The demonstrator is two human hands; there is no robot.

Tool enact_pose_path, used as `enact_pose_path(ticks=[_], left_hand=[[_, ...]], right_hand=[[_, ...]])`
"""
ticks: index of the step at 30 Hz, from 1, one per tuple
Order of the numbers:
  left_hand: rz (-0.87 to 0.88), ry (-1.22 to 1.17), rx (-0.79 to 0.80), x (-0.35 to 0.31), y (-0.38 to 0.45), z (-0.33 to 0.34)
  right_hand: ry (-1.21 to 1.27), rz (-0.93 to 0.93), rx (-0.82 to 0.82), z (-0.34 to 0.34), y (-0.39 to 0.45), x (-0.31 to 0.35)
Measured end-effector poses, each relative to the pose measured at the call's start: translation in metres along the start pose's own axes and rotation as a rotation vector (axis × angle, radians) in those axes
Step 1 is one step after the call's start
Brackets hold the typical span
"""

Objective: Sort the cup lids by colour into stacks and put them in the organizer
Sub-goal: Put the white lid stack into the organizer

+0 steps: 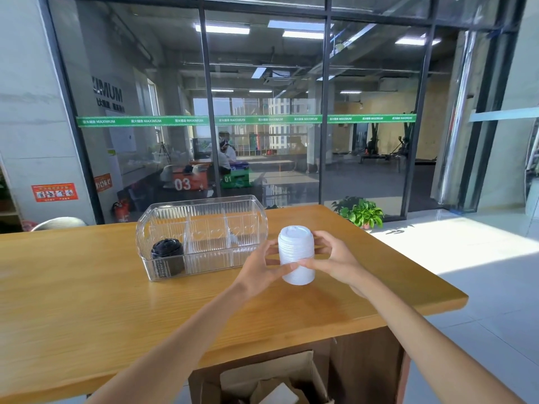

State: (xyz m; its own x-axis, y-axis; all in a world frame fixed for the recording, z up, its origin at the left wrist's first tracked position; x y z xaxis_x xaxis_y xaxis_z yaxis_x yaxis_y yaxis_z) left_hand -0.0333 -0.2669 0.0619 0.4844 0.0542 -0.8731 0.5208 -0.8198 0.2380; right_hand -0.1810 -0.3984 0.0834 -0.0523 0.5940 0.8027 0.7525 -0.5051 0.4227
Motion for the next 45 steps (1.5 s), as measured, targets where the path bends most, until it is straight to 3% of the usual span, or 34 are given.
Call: enact_pose_path(ticks=[26, 45], left_hand=[[-0.014, 0.158, -0.206, 0.005, -0.014, -0.189], [-0.038, 0.391, -0.228, 0.025, 0.020, -0.241]], right_hand=[[0.016, -0.180, 0.111, 0.136, 0.095, 0.110], [-0.097, -0.216, 0.160, 0.192, 0.159, 0.109]])
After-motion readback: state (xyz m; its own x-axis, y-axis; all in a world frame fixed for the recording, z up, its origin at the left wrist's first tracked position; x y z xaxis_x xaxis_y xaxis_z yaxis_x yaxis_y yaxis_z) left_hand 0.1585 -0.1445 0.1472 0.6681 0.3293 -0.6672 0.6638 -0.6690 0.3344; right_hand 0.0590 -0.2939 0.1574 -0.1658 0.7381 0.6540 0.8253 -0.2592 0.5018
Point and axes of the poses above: each hand's wrist, its own y-axis towards the middle knuckle, its own z-axis out of the palm, x = y × z, the point moved 10 cm from there along y, towards the middle knuckle, and after that the axes turned 6 degrees about -z, right-handed, at the moved point
